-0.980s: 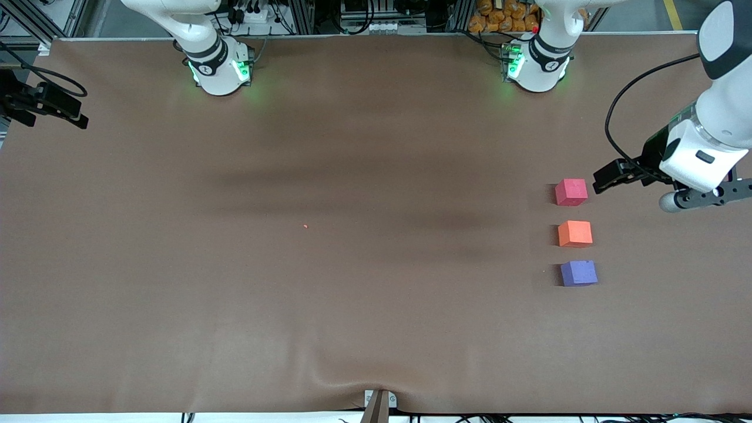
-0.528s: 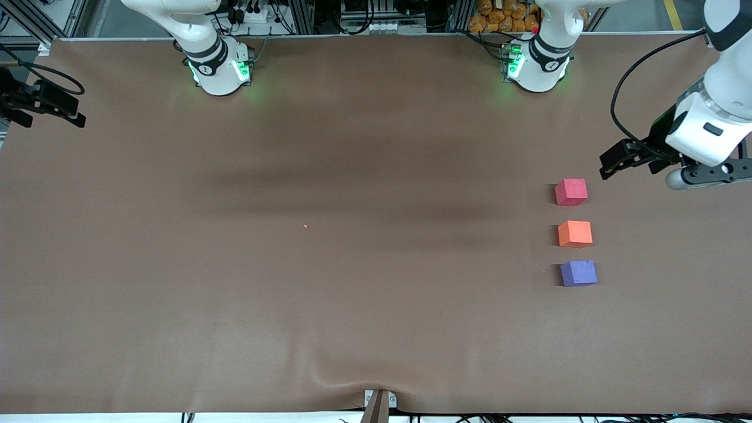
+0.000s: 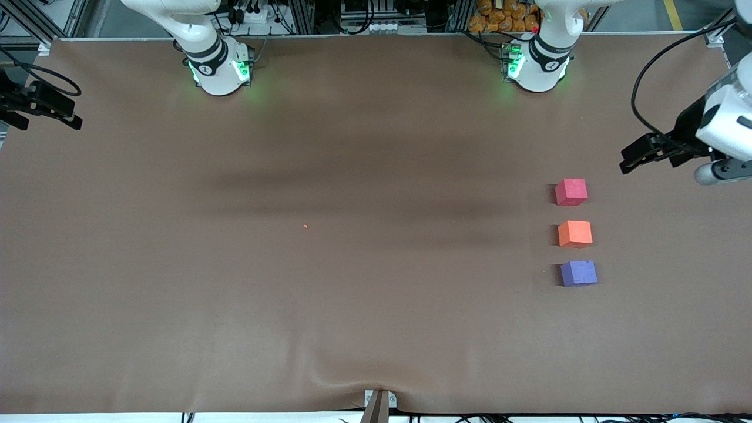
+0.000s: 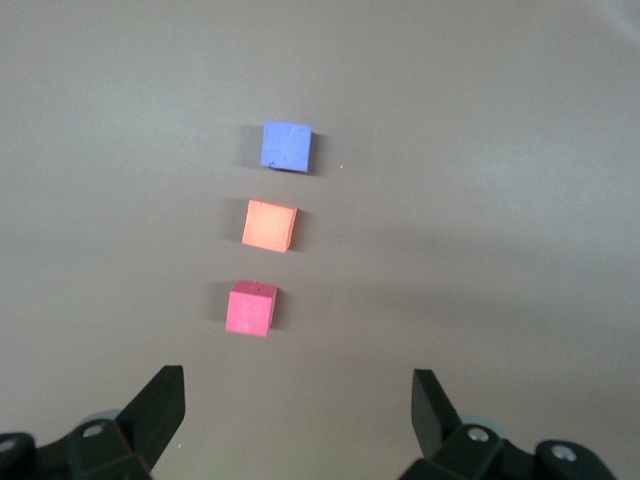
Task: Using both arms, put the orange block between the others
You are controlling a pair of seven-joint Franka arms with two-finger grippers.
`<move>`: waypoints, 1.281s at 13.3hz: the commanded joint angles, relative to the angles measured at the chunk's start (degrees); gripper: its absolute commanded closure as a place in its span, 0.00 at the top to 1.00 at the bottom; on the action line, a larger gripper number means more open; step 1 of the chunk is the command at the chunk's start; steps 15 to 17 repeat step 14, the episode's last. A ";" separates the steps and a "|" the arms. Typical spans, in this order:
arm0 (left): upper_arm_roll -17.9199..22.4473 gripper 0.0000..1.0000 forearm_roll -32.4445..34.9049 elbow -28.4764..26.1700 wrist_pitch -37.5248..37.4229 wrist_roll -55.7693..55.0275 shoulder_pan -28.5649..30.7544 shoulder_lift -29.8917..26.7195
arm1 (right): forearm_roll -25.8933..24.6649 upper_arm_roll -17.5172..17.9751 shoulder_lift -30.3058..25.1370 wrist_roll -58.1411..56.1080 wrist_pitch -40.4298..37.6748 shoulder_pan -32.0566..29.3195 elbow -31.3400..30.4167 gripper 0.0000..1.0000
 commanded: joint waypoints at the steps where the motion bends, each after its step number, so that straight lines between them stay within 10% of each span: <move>1: -0.32 1.00 1.03 2.02 -4.08 0.69 0.31 -0.90 | 0.47 0.19 -0.29 -0.88 -0.01 -0.58 0.00 1.00; 17: -0.23 1.00 2.09 3.69 -7.34 4.03 0.40 -2.84 | 0.47 0.28 -0.28 -0.79 0.25 -0.23 0.09 1.00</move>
